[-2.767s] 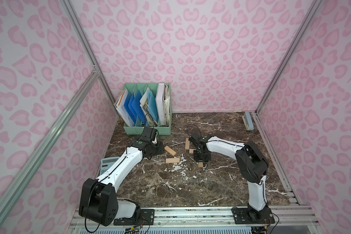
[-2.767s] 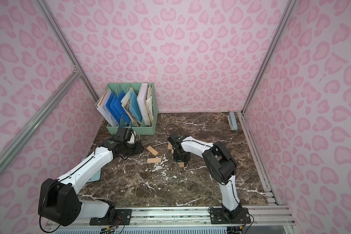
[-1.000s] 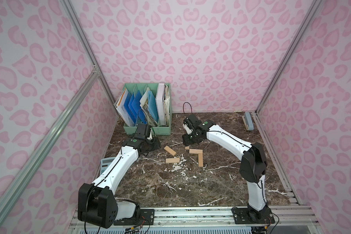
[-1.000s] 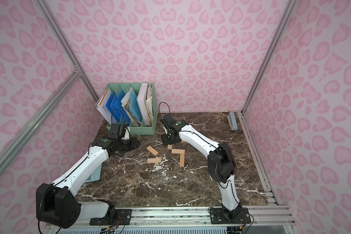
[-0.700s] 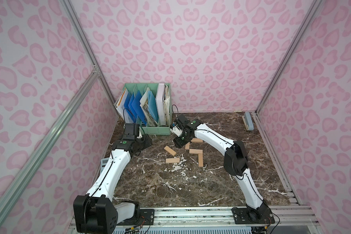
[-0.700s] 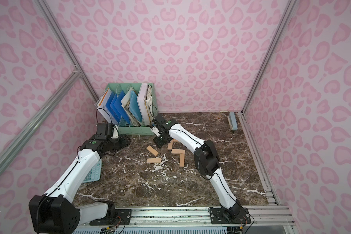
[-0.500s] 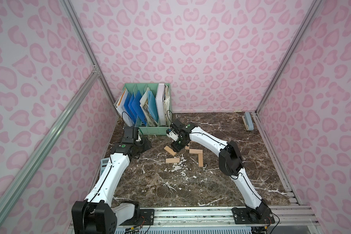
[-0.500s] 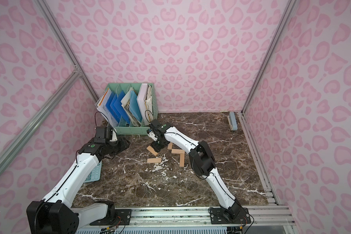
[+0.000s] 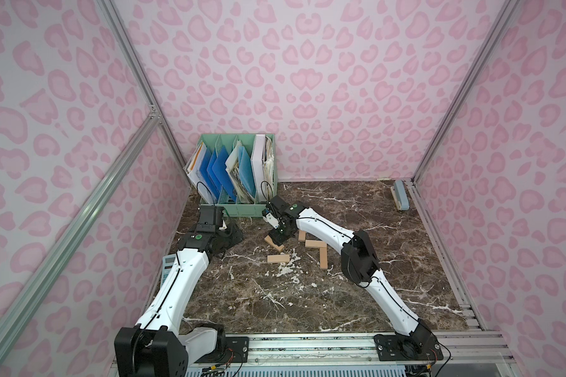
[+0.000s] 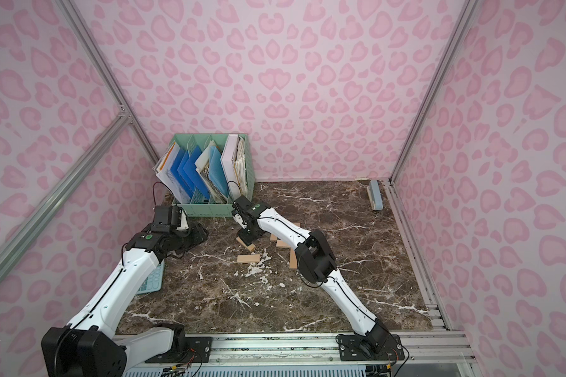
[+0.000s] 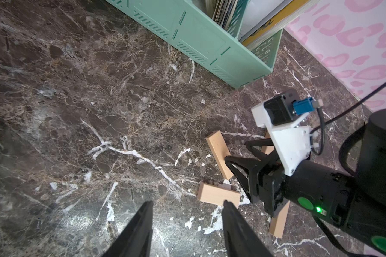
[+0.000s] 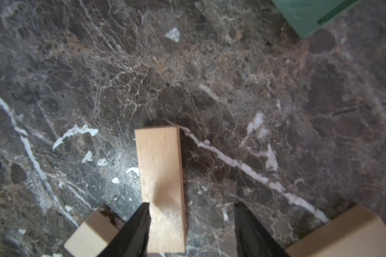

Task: Assemble the number 6 with building blocks
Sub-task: Pick up the building block from the center of the board.

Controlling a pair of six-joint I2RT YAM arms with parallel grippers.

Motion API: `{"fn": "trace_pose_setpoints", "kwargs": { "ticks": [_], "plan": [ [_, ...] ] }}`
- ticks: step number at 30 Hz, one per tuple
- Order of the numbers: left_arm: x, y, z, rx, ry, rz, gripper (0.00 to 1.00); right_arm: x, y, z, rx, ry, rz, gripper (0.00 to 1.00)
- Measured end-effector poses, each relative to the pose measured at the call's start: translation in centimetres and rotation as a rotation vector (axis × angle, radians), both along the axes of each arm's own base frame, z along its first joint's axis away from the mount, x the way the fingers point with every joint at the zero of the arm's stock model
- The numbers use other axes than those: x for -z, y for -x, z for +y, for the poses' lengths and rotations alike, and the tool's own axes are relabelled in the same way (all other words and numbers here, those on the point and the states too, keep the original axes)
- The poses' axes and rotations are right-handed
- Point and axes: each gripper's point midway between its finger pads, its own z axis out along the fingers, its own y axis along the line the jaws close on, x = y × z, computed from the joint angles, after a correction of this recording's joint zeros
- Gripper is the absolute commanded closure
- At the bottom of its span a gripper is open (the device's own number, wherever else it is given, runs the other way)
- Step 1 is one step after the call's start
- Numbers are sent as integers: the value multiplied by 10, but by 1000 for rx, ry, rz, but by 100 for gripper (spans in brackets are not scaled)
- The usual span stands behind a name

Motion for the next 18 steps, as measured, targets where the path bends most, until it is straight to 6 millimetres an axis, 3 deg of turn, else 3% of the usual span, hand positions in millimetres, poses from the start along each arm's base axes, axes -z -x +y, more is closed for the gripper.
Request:
{"fn": "trace_pose_setpoints", "kwargs": {
  "ticks": [12, 18],
  "plan": [
    [5, 0, 0, 0, -2, 19, 47, 15, 12, 7, 3, 4, 42, 42],
    [7, 0, 0, 0, -3, 26, 47, 19, 15, 4, 8, 27, 39, 66]
  ]
}}
